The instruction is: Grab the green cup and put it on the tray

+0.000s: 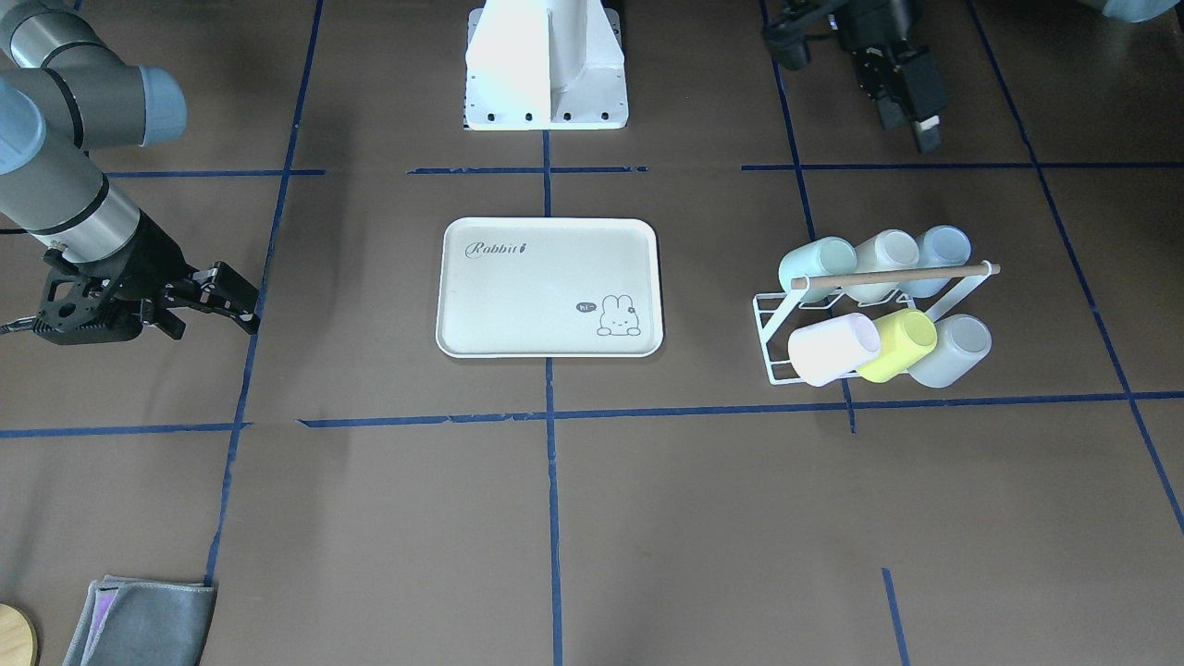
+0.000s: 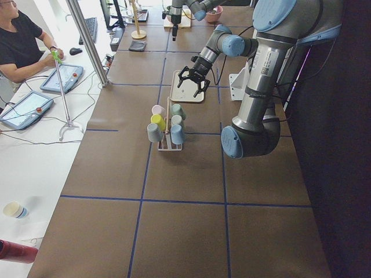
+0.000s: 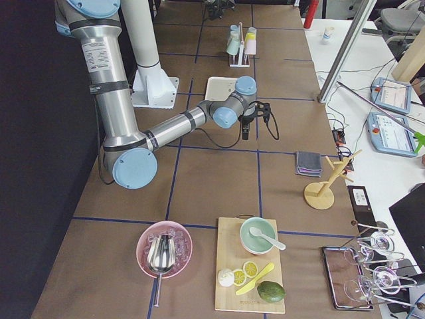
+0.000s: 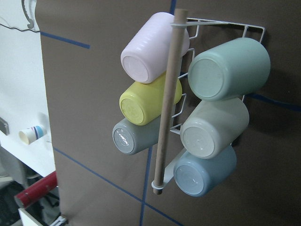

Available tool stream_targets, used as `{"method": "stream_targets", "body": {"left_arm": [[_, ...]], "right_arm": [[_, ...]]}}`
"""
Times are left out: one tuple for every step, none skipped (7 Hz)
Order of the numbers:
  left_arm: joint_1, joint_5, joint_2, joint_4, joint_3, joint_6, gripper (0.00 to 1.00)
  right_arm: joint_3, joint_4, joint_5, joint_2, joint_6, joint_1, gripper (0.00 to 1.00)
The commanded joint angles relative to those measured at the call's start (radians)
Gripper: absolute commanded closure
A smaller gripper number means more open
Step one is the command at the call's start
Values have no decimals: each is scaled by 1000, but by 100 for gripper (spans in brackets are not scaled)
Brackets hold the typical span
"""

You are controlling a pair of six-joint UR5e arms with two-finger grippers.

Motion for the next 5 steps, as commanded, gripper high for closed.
{"method": "stream_targets", "body": {"left_arm": [[60, 79, 3, 22, 24, 20, 0], [158, 191, -6, 63, 48, 130, 0], [166, 250, -8, 92, 84, 269, 0], [196, 342, -3, 91, 128, 348, 0], [237, 432, 2, 93, 168, 361, 0]], "right_arm": [[-5, 1, 0, -2, -2, 2, 0], [-5, 1, -1, -1, -2, 2, 0], [-5, 1, 0, -2, 0, 2, 0], [-3, 2, 0, -2, 0, 2, 0], [-3, 2, 0, -4, 0, 2, 0]]}}
